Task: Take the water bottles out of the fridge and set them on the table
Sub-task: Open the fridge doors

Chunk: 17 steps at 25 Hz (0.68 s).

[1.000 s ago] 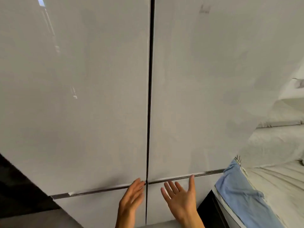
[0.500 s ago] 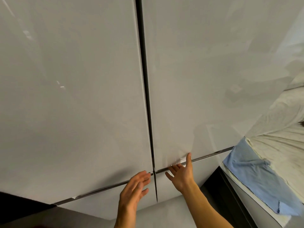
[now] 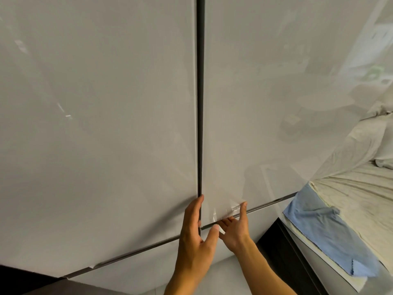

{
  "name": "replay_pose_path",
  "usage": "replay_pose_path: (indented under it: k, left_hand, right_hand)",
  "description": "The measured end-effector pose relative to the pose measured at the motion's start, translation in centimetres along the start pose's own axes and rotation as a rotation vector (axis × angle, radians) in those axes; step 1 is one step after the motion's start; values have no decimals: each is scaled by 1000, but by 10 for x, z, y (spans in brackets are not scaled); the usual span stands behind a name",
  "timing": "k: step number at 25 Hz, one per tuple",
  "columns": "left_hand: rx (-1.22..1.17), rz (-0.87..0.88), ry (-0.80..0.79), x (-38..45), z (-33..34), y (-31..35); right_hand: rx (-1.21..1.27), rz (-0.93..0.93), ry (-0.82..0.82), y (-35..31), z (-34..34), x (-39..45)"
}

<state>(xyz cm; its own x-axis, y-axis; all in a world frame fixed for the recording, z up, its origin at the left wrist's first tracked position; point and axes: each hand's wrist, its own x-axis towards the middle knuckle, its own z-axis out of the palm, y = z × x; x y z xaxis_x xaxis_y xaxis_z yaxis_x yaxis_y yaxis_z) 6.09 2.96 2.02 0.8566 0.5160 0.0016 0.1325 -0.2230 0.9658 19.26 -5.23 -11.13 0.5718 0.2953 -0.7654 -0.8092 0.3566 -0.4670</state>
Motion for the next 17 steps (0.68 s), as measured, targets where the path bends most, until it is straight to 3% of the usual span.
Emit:
replay_pose_path:
  k: [4, 12, 17]
  left_hand:
    - [-45, -16, -36, 1, -4, -7]
    - [-172, -20, 56, -7, 10, -12]
    - [-180, 20, -40, -22, 15, 1]
  right_hand:
    - [-11, -19, 21, 2, 1, 2]
    - [-50, -37, 72, 10, -22, -23]
    - [-119, 6, 151, 6, -55, -66]
